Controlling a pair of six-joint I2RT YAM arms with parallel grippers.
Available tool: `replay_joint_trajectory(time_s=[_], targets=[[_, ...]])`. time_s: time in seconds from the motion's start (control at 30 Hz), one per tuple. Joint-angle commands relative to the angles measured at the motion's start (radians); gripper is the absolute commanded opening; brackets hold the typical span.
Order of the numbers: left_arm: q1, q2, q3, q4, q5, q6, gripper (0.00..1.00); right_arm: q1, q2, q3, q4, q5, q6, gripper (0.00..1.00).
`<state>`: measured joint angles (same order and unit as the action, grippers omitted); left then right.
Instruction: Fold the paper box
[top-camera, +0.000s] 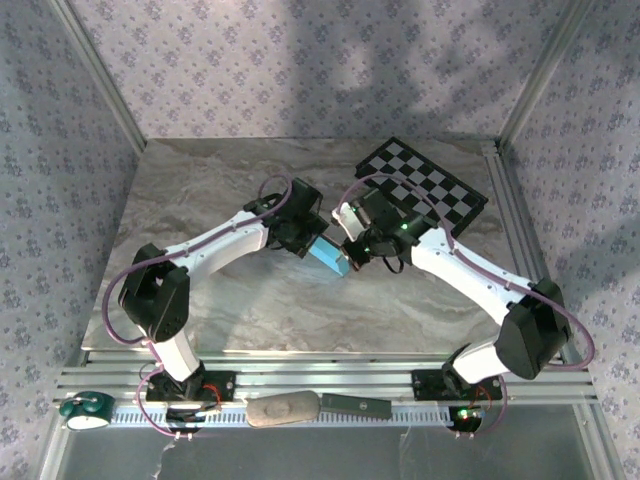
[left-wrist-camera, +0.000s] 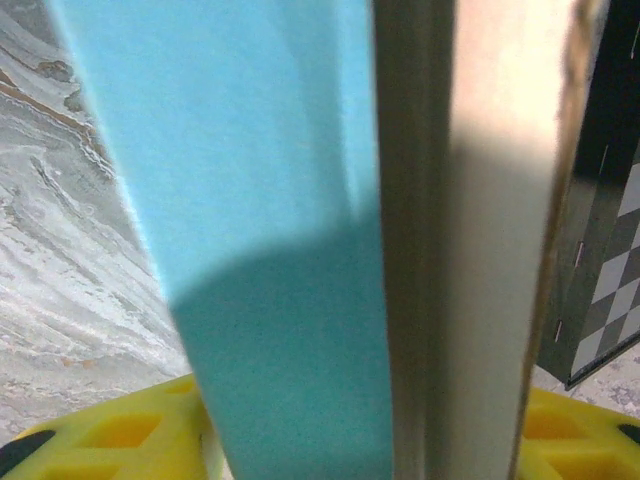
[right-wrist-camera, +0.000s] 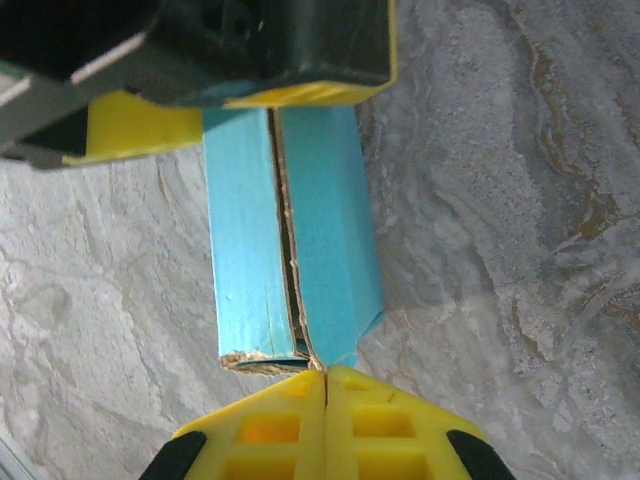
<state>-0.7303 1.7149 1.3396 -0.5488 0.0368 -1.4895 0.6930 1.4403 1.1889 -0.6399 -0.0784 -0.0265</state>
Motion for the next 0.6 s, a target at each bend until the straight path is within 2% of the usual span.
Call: replay_joint_trajectory(time_s=[0.0,0.2,0.57], targets=[[0.002,-0.02,-0.03,-0.007,0.014,-0.056,0.55,0.01,0.014,0.044,-0.001,0.043,0.129,0.0],[-0.002,-0.028,-0.068,0.039,0.01,-0.126,0.55,0.013,0.013,0.045,0.034,0.013,0.27,0.0],[-0.004,-0.032,-0.073,0.059,-0.019,-0.209,0.54,0.029,0.002,-0.032,0.159,0.069,0.488,0.0]])
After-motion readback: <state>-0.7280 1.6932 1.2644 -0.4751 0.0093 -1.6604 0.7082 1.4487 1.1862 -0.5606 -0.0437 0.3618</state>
